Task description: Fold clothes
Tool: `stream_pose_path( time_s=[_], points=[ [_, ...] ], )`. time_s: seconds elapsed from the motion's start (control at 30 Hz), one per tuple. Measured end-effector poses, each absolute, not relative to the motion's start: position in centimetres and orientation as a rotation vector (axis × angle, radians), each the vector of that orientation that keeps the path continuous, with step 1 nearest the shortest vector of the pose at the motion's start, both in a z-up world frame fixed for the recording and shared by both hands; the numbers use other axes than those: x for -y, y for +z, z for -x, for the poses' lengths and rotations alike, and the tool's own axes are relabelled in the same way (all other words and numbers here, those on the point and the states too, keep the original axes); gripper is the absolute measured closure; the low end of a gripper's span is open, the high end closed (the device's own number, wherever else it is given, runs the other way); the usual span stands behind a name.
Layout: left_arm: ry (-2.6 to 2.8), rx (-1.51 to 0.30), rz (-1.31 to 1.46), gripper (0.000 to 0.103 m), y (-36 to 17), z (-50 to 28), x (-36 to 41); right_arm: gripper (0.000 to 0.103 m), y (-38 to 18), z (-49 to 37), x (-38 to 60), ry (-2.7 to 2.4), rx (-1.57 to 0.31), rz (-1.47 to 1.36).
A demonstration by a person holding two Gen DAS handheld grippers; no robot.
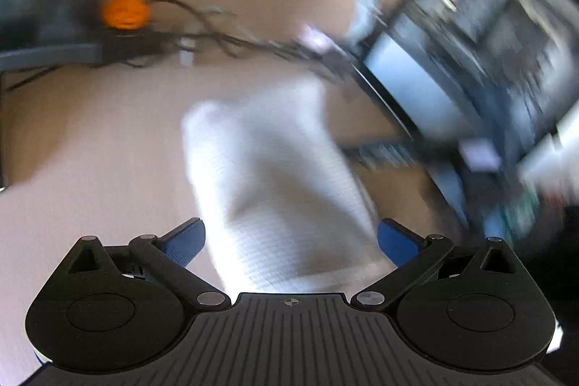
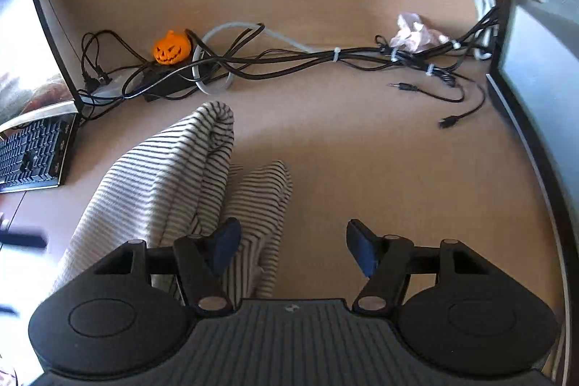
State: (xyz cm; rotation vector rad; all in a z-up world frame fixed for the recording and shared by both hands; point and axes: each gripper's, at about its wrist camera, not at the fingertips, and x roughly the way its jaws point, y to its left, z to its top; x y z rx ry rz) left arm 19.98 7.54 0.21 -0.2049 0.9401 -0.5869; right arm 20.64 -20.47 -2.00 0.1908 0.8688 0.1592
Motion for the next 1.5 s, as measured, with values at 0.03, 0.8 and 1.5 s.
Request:
stream_pose_path(
  time_s=[0.03, 0.8, 1.5],
  points=[
    [-0.552, -0.95, 0.227, 0.0, -0.2, -21.0, -7.9, 0.037, -1.6, -20.2, 20.8, 0.162, -0.857, -0.212],
    [-0.519, -1.08, 0.13, 0.0, -3.7, -25.2, -3.9, 0.019, 1.0, -17.7, 20.6, 0.279, -0.839, -0.182],
    [-0.477, -1.114, 0.279, 0.002, -4.8, -25.2, -5.2, 0.022, -3.9, -21.0, 18.8, 0.525, -0.972, -0.268]
  ],
)
